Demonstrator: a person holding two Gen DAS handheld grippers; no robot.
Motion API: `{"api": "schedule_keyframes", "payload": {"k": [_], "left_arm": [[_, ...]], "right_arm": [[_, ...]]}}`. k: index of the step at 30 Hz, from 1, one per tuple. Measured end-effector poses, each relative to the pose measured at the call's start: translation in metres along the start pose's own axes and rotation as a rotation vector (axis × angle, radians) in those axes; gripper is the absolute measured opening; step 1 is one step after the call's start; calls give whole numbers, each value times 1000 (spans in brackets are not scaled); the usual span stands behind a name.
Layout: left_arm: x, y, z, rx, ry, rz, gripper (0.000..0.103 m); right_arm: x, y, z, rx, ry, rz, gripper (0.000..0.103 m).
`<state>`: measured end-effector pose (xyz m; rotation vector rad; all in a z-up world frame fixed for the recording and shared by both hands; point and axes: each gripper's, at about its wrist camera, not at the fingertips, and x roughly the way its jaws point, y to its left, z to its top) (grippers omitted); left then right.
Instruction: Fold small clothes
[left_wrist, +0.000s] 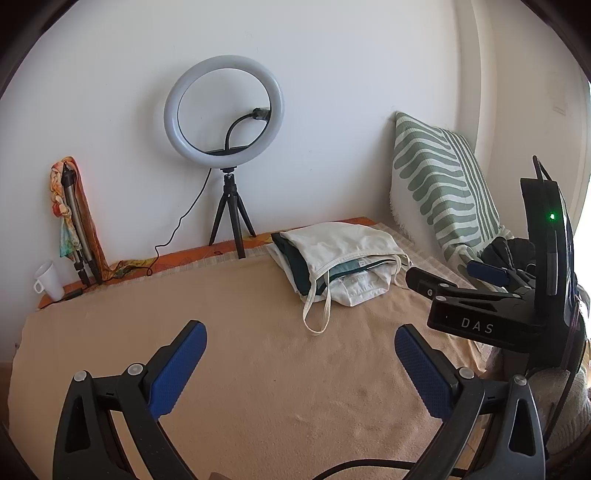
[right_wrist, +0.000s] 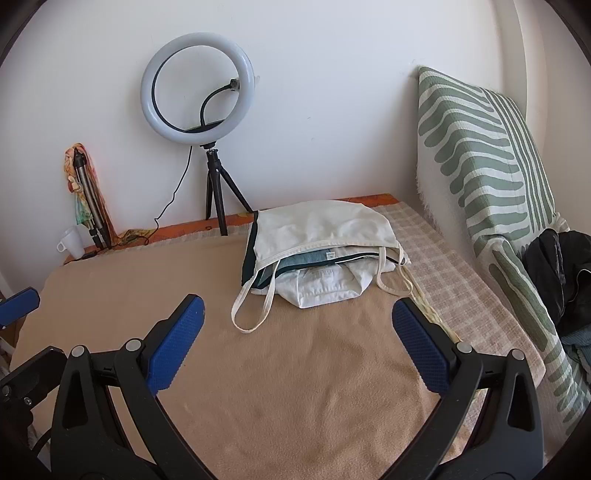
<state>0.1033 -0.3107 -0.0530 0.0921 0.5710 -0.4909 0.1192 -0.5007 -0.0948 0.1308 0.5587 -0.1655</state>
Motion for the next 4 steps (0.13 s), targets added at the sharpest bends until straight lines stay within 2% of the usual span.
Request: {"api": "schedule_keyframes", "payload": {"k": [4], "left_arm": [[3,-2,-2,10,1,4,103]], "right_arm": [[3,-1,-1,-2,5,-2,103]]}}
